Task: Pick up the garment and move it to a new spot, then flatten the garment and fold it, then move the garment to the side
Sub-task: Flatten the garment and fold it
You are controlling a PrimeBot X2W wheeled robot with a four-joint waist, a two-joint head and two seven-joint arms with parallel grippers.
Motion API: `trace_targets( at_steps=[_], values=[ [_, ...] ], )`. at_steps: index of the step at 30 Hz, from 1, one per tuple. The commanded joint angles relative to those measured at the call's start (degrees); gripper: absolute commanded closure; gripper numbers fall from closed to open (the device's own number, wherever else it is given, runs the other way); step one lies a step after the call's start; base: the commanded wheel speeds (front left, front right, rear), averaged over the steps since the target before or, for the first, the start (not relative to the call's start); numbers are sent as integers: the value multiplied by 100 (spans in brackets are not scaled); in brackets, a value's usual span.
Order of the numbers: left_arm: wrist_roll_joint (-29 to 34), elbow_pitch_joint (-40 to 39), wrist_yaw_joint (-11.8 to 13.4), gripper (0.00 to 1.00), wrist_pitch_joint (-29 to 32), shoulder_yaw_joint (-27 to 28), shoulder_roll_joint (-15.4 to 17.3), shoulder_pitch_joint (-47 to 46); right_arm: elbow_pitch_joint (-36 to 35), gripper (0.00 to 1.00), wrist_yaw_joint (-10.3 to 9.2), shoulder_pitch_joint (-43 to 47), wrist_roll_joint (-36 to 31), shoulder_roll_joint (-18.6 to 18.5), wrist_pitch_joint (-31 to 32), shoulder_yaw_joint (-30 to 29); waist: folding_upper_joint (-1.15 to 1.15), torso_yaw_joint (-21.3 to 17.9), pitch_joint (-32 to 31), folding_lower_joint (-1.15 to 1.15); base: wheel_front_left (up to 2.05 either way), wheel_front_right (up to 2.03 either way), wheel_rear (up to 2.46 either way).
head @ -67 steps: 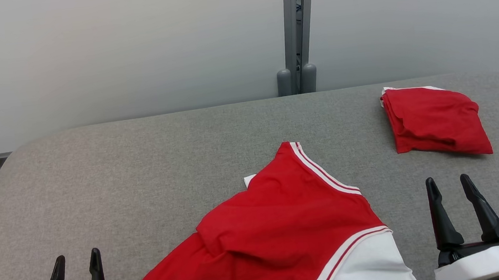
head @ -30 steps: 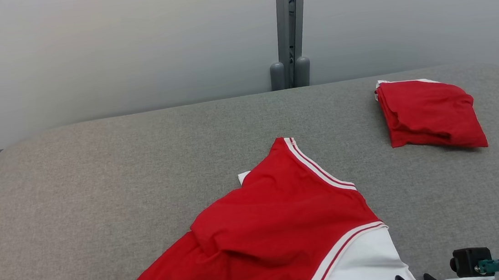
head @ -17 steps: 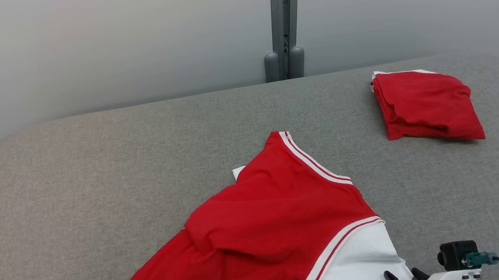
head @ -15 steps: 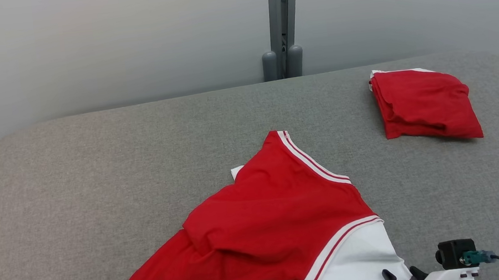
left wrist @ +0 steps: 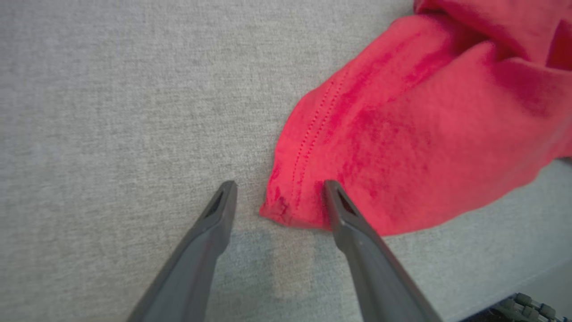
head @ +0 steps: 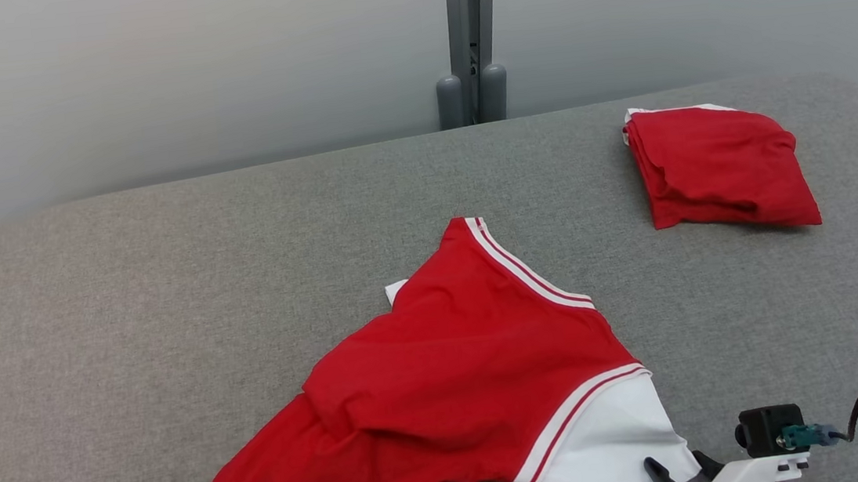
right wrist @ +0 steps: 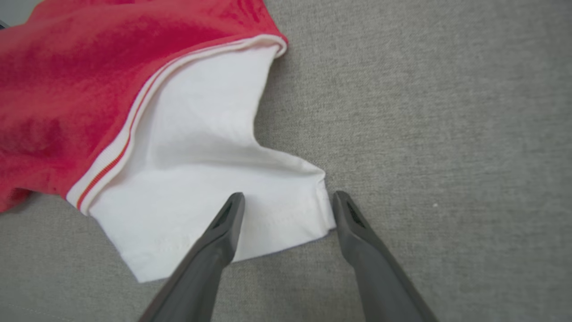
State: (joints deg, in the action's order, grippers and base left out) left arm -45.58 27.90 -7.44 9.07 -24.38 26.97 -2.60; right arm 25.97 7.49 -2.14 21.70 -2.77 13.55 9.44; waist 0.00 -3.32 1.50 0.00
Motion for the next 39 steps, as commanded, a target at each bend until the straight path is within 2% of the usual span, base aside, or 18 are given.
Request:
trace_targets(
  at_steps=[1, 2, 4, 5, 6, 7, 8, 9, 10, 22, 28, 39],
  values=[
    [-64, 55, -9, 0, 2, -42, 48, -113, 51, 0, 1, -49, 47, -26, -17, 15, 0, 3, 8, 0, 0, 0, 0],
    [-113, 99, -9, 0, 40, -91, 51, -148, 63, 0, 1, -53, 54, -26, -20, 29, 0, 3, 12, 0, 0, 0, 0],
    [-221, 188, -9, 0, 152, -213, 68, -208, 85, 12, 1, -70, 64, -25, -27, 54, 0, 5, 19, 0, 0, 0, 0],
    [-262, 216, -9, 0, 199, -274, 72, -241, 90, 36, 2, -75, 64, -23, -25, 63, 0, 6, 17, 0, 0, 0, 0],
    [-293, 238, -9, 7, 208, -317, 77, -277, 88, 54, 2, -79, 60, -20, -34, 85, 0, 8, 13, 0, 0, 0, 0],
    [-315, 260, -9, 20, 207, -351, 87, -319, 74, 54, 2, -93, 63, -18, -69, 105, 0, 7, 9, 0, 0, 0, 0],
    [-394, 282, -9, 61, 277, -463, 97, -363, 79, 87, 2, -101, 80, -27, -95, 119, 0, 6, 0, 0, 0, 0, 0],
    [-422, 287, -9, 80, 294, -507, 110, -377, 83, 98, 2, -102, 91, -30, -104, 126, 0, 7, -4, 0, 0, 0, 0],
    [-453, 281, -9, 100, 302, -553, 126, -397, 83, 100, 2, -108, 100, -29, -113, 135, 0, 7, -8, 0, 0, 0, 0],
    [-774, 201, -8, 100, 783, -842, 273, -474, -123, 100, 2, -163, 49, -29, -255, 159, 0, 53, -62, 0, 0, 0, 0],
    [-739, -112, 59, 100, 696, -761, 408, -474, -672, 100, 2, -83, 44, -30, -219, 77, 0, 82, -145, 0, 0, 0, 0],
    [-729, -1055, 309, 100, 919, -637, 780, -540, -1931, 100, 2, -28, -3, -30, 143, -286, 0, 71, -213, 0, 0, 0, 0]
  ],
)
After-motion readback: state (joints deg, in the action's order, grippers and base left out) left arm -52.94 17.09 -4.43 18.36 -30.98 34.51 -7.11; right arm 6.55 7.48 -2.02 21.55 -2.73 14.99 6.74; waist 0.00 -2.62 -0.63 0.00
